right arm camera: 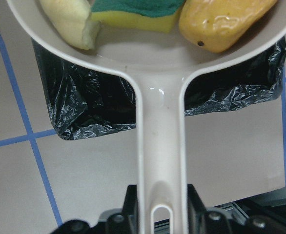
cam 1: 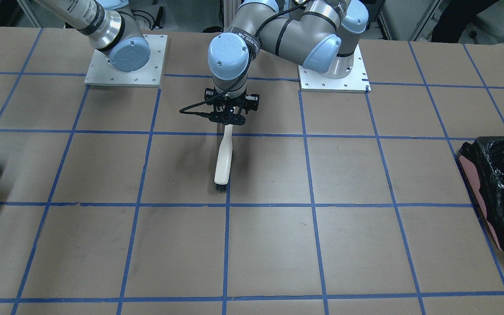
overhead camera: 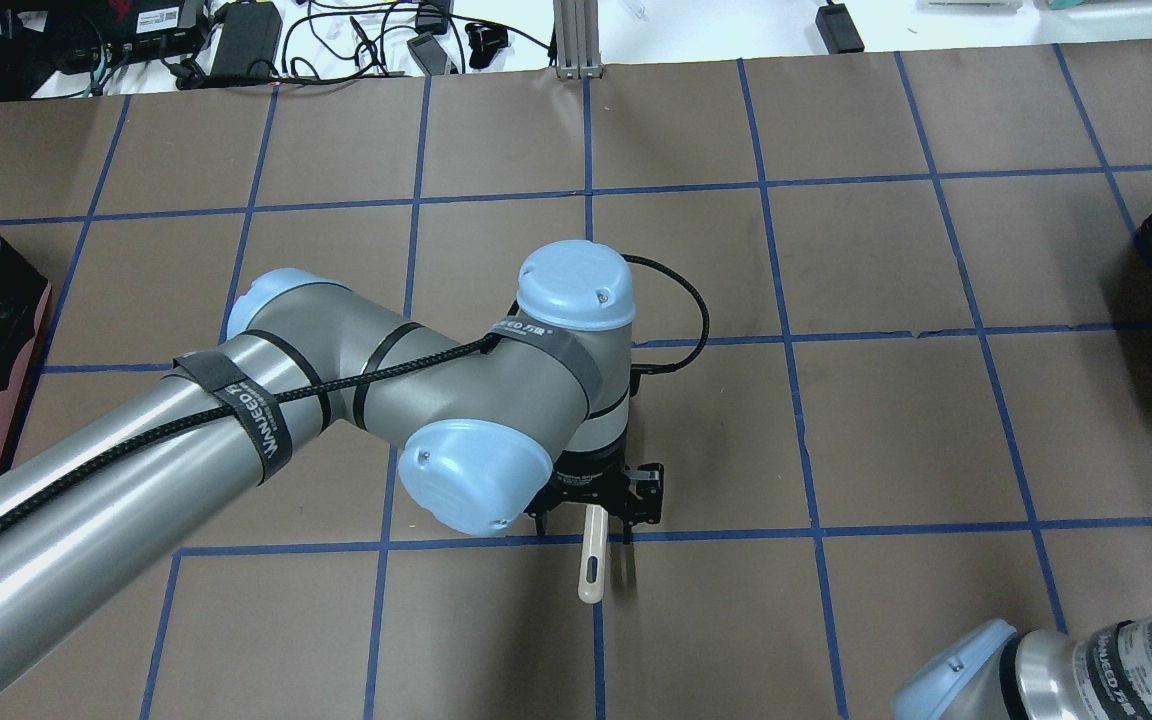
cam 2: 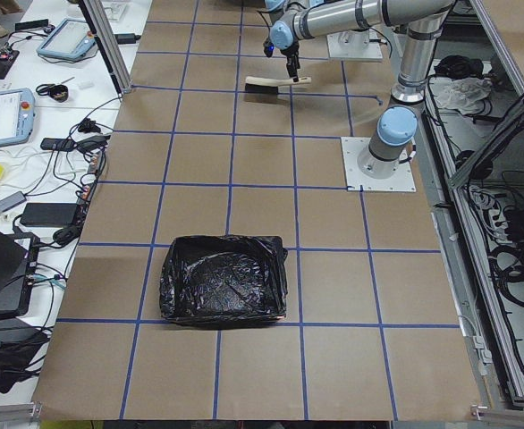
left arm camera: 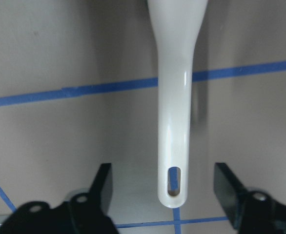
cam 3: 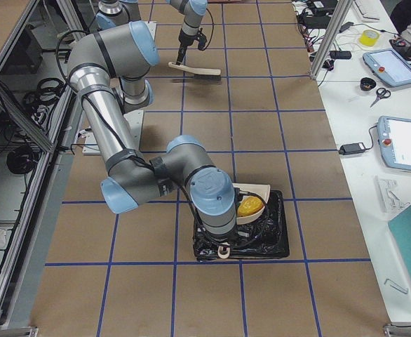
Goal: Sweep and dump trash in nearest bin
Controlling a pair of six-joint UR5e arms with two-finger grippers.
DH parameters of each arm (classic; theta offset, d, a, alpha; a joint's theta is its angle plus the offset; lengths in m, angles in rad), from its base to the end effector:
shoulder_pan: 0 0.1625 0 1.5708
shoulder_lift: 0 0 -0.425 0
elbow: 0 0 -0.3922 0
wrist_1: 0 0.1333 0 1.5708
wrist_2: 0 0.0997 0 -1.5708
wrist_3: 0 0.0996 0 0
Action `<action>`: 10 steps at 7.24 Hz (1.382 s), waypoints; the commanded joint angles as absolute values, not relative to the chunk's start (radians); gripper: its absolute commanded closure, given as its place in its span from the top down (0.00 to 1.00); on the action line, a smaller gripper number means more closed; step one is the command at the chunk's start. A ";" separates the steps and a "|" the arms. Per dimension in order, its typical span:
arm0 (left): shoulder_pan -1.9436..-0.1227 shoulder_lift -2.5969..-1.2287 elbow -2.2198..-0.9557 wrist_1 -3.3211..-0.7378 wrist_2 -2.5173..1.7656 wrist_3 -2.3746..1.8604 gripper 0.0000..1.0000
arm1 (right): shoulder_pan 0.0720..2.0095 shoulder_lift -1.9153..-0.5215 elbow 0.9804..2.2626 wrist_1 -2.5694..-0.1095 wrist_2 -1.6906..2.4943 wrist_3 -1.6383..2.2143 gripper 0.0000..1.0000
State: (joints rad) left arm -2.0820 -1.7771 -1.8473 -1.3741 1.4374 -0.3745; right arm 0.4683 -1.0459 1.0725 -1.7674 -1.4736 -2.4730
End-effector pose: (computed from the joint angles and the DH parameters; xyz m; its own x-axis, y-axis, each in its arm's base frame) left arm -0.3735 -0.3663 0.2736 -0.9933 0.1147 0.0155 0.1139 0.9441 0.3093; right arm -0.5780 -0.4526 0.4390 -0.1812 -0.9669 0.1799 -0.9777 0.1969 0.0735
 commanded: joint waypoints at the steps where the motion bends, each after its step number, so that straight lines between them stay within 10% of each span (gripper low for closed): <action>1: -2.066 -1.775 -1.676 -1.463 1.478 -0.374 1.00 | 0.478 -1.051 1.072 -1.836 -1.549 -2.459 0.00; 10: -1.717 -1.704 -1.586 -1.424 1.658 -0.032 1.00 | 0.500 -1.123 1.273 -2.169 -1.686 -2.533 0.00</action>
State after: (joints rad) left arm -1.7452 -1.7272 -1.5863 -1.4277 1.6378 -0.0613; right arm 0.4995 -1.1181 1.2253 -2.0958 -1.6579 -2.5334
